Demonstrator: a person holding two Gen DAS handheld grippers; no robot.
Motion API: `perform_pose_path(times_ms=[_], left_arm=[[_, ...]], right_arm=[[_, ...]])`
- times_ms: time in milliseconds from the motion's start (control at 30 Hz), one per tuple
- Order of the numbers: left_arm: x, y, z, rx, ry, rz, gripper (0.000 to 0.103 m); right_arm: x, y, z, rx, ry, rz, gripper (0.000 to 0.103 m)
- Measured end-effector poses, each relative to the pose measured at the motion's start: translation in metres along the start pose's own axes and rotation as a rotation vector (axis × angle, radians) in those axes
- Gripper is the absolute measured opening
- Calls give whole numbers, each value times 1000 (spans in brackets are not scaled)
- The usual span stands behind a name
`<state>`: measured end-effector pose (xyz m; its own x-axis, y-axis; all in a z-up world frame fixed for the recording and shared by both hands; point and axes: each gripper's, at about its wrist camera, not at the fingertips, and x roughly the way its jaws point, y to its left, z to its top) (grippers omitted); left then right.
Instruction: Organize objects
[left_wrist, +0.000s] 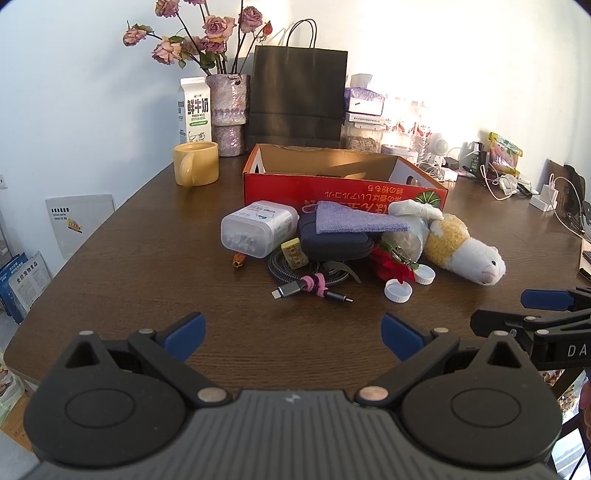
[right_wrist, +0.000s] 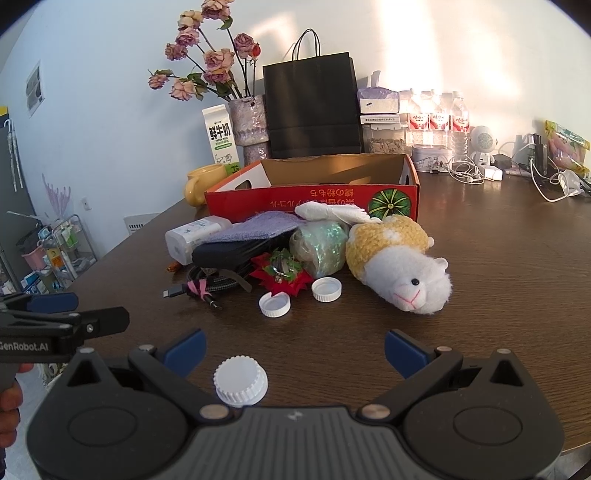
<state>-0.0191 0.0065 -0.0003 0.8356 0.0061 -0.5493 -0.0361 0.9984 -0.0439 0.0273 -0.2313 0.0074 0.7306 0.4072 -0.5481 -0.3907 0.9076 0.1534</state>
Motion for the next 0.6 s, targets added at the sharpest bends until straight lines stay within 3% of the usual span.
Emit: perform_pose_path(times_ms=[267,533,600], left_arm=[[1,11,-7,-26,22,8,103],[5,17,-11,-42,39,3,103],[5,17,-11,-43,40,0,103]], right_arm=[[7,16,-9,-54,20,62,101],[28,25,-22,-118,48,123,80],[33,30,-25,-156,46,122,62]])
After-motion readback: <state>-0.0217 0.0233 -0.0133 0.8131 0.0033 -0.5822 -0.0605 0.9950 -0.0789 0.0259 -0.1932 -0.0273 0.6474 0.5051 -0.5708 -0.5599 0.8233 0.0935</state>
